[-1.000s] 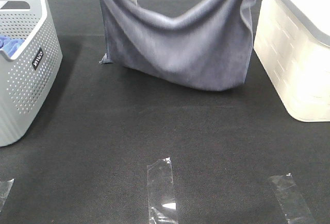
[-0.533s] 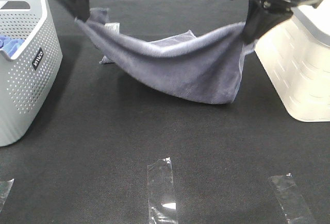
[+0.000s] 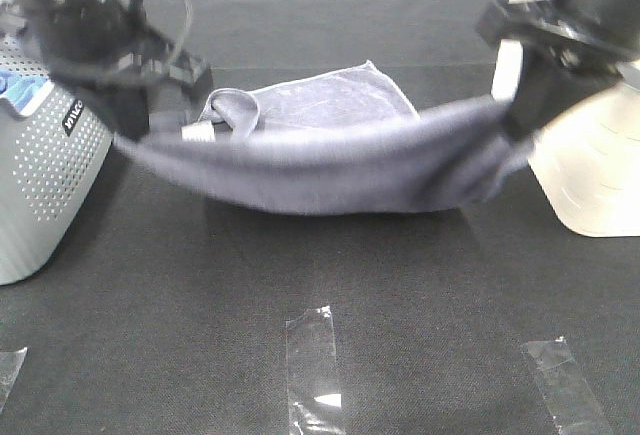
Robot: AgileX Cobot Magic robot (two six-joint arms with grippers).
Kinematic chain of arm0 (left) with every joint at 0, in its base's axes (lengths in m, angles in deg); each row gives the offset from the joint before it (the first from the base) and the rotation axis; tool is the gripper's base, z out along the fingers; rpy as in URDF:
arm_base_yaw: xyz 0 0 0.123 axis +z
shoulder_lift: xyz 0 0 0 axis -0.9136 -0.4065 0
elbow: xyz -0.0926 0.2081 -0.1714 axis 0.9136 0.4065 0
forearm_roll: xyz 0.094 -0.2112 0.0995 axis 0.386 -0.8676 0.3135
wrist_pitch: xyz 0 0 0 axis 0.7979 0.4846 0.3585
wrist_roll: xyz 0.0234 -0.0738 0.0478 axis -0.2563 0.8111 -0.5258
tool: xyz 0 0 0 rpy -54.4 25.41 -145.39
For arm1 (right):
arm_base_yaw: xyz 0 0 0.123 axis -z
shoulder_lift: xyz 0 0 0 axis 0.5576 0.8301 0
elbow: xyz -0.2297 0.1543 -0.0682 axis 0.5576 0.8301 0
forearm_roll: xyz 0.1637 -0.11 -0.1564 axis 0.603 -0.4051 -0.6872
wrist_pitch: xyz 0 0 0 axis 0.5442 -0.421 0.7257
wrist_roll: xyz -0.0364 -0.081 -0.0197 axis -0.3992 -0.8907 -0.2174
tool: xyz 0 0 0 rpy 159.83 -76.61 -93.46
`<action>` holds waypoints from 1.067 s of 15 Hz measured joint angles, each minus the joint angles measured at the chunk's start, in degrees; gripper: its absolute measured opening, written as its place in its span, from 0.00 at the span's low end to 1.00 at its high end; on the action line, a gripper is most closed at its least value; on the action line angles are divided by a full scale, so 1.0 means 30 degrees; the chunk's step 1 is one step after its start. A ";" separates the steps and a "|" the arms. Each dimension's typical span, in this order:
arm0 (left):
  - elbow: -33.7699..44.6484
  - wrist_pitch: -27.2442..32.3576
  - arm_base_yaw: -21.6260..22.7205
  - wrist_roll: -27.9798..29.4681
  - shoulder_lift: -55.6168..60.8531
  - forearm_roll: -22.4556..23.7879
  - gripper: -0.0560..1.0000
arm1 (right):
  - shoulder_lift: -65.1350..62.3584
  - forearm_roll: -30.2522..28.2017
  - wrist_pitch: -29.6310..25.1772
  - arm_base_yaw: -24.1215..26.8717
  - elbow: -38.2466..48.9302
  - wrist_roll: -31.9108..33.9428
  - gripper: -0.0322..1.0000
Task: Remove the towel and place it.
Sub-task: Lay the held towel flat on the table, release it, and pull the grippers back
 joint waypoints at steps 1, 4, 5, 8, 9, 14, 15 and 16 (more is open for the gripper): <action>0.0764 0.0000 -0.0535 0.0286 0.0458 -0.0019 0.05 | -0.0344 0.0019 0.0000 0.0000 0.0688 0.0000 0.03; 0.3151 0.0000 -0.2196 0.1394 0.1490 -0.0057 0.05 | -0.1432 0.0516 0.0000 0.0000 0.2502 0.0000 0.03; 0.3820 0.0000 -0.2750 0.1814 0.1719 -0.0057 0.05 | -0.1891 0.0840 0.0000 0.0000 0.3189 0.0000 0.03; 0.5558 0.0000 -0.4488 0.3151 0.1967 -0.0115 0.05 | -0.3342 0.1012 0.0000 0.0000 0.5099 0.0000 0.03; 0.6245 -0.0019 -0.5462 0.3820 0.2005 -0.0382 0.05 | -0.4106 0.1280 0.0000 0.0000 0.6054 0.0000 0.03; 0.6685 -0.0019 -0.8098 0.5329 0.2044 -0.1929 0.05 | -0.6245 0.1375 0.0000 0.0000 0.8556 0.0000 0.03; 0.6685 -0.0019 -0.8804 0.5806 0.2063 -0.2158 0.05 | -0.6818 0.1394 0.0000 0.0000 0.8957 0.0000 0.03; 0.6685 -0.0019 -0.9358 0.6283 0.2101 -0.2273 0.05 | -0.7353 0.1432 0.0000 0.0000 0.9301 0.0095 0.03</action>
